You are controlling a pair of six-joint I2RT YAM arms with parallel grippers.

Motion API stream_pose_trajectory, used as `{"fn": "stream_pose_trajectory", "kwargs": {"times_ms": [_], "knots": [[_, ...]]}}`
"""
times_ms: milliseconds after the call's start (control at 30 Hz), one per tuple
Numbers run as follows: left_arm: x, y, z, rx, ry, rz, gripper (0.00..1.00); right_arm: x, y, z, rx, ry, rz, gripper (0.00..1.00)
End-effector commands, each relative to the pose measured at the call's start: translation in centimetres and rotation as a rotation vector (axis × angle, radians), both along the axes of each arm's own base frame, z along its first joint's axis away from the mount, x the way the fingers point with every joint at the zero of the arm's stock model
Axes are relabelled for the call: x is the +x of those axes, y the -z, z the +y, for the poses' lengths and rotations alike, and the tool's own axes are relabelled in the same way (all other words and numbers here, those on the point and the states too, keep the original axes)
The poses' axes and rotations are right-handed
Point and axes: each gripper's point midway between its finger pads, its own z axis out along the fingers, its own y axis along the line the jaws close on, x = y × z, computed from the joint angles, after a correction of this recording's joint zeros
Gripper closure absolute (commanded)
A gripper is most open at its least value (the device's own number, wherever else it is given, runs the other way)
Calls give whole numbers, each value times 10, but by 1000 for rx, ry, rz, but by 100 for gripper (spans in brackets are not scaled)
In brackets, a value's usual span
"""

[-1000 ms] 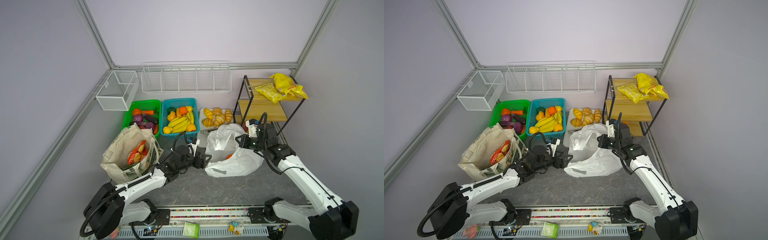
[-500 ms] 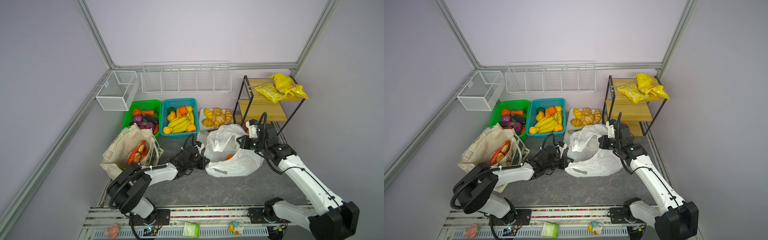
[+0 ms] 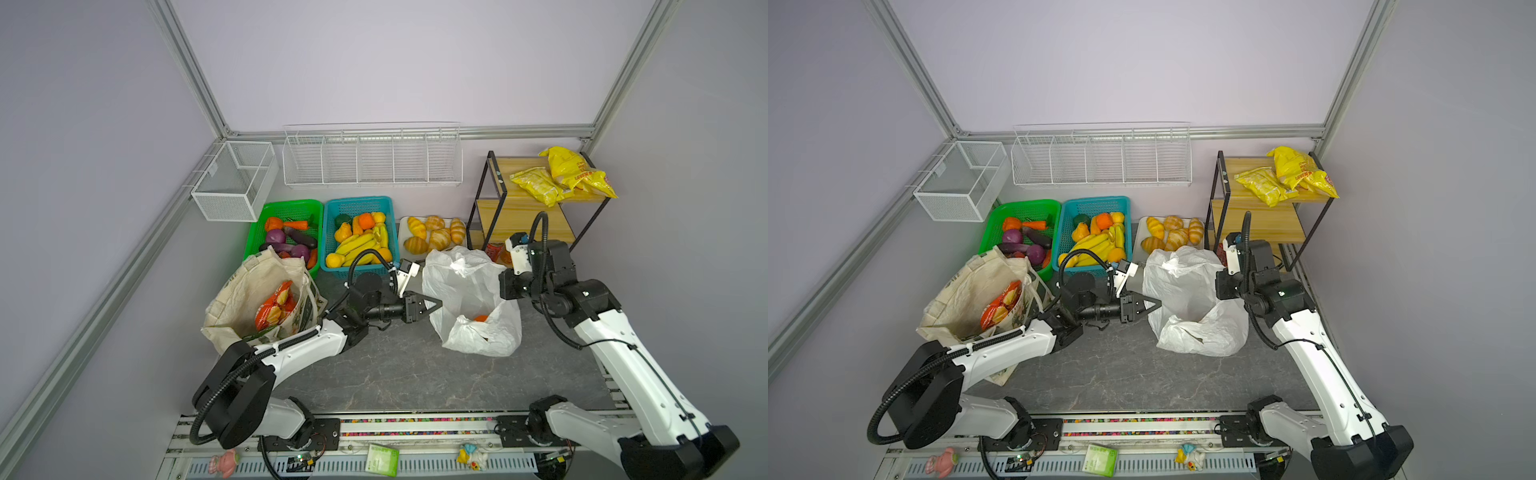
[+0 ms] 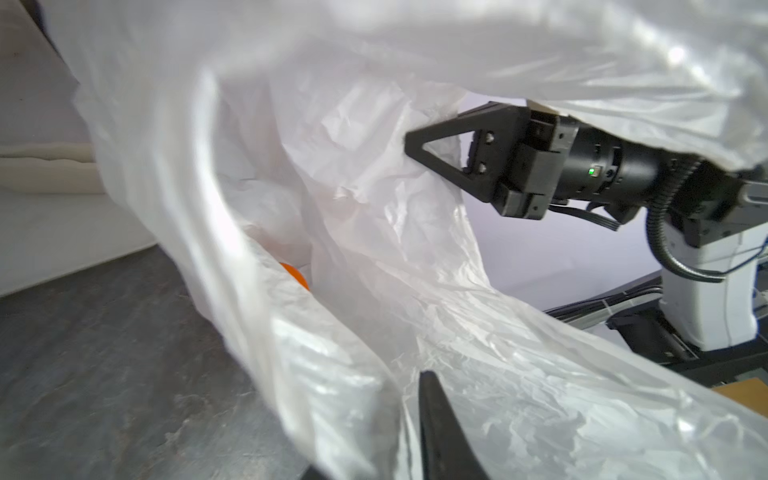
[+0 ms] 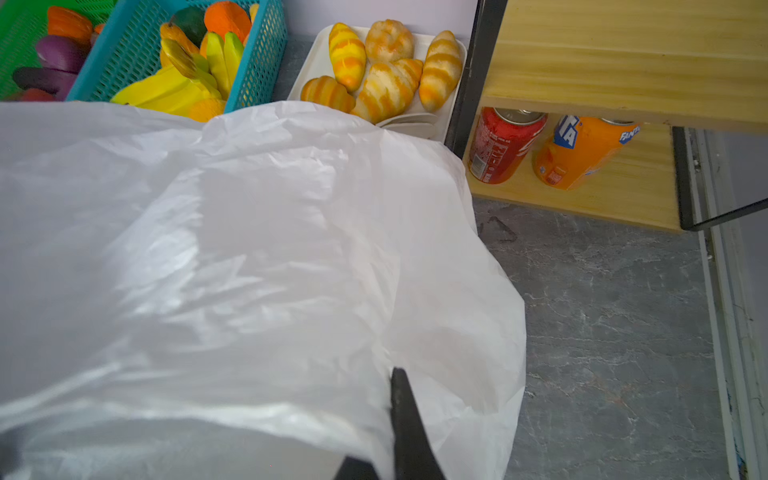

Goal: Place the mixed food into the grocery bags and tie them
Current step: 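Move the left gripper back to the teal basket of fruit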

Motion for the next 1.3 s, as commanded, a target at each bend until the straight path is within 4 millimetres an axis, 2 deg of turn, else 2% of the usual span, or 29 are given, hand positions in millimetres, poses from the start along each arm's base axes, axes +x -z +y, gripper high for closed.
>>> {"fn": "stream_pose_trajectory", "kwargs": {"times_ms": [0,67,167,233,333,433,567,667,867,1067,1267], "knots": [[31,4,31,62,-126,5,54,1,2,-9,-60,10,0,94],[63,15,72,209,-330,-30,46,3,1,-7,-46,11,-8,94],[100,23,135,471,-646,-137,28,5,2,-3,-22,6,-18,94],[117,20,161,602,-762,-196,22,6,3,0,-8,-1,-21,94],[144,19,180,746,-833,-217,20,8,3,3,10,-11,-27,94],[171,25,197,882,-901,-185,20,9,4,7,22,-27,-25,94],[200,37,227,1153,-992,-203,19,6,4,11,37,-46,-30,94],[219,55,241,1284,-991,-193,18,6,5,13,52,-57,-37,94],[246,85,259,1381,-929,-120,18,5,8,19,77,-77,-32,94],[259,110,268,1479,-862,-60,18,5,10,18,81,-74,-30,94],[261,125,263,1481,-797,-13,23,6,13,18,80,-74,-21,94]]}}
